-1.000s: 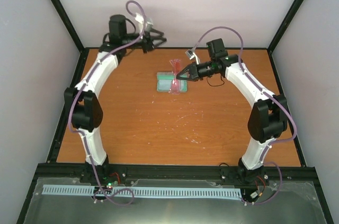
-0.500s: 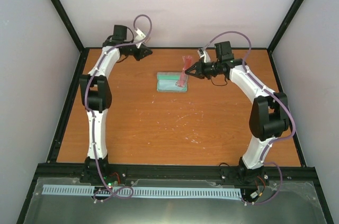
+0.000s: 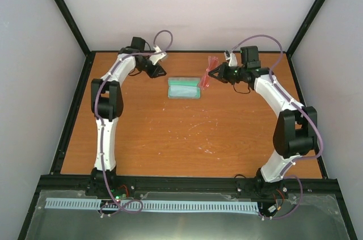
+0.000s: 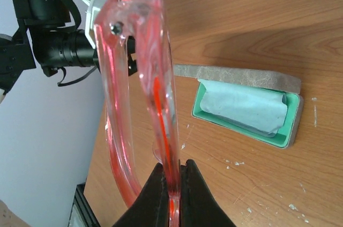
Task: Organize the sunglasses
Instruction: Adjust the sunglasses case at the center of the board.
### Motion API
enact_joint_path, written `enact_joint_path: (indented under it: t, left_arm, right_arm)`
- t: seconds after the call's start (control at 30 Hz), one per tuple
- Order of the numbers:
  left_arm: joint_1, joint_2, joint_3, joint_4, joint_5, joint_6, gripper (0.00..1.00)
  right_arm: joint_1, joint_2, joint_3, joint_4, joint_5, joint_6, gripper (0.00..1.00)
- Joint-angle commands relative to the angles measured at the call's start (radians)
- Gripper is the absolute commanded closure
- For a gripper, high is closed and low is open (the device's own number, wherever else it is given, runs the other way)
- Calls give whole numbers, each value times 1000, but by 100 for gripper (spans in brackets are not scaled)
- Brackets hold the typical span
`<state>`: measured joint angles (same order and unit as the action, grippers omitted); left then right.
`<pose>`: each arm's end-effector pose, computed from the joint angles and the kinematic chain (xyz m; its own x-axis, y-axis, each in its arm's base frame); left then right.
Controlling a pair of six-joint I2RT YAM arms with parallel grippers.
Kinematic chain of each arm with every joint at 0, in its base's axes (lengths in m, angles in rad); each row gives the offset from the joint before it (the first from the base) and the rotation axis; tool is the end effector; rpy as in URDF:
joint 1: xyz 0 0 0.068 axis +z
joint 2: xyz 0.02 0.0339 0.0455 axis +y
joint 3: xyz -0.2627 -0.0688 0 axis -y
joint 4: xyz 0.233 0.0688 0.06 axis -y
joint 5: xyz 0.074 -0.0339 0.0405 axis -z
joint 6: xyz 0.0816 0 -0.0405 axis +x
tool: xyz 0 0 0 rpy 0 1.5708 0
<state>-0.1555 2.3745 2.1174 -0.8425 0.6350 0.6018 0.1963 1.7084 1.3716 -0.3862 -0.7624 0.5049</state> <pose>0.4995 -0.1273 0.1701 -0.5044 0.5404 -0.6734 0.8204 0.5431 -0.1787 0.3769 0.1324 0.2653 -0.8819 0.1813 -0.4352 -0.2541 0.5948 0.7627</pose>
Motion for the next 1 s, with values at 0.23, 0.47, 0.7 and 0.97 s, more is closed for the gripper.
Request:
enact_joint_path:
  t: [0.23, 0.47, 0.7, 0.97]
  left_arm:
    - [-84, 42, 9, -27, -40, -48, 68]
    - [-86, 69, 10, -15, -44, -67, 67]
    - [-101, 67, -37, -37, -8, -96, 68]
    - [-111, 39, -89, -28, 22, -127, 69]
  right_arm:
    - [-10, -79, -37, 58, 46, 14, 97]
    - [-22, -96, -60, 53, 38, 5, 97]
    - [-24, -89, -66, 19, 36, -17, 97]
    - [-24, -41, -53, -43, 72, -39, 97]
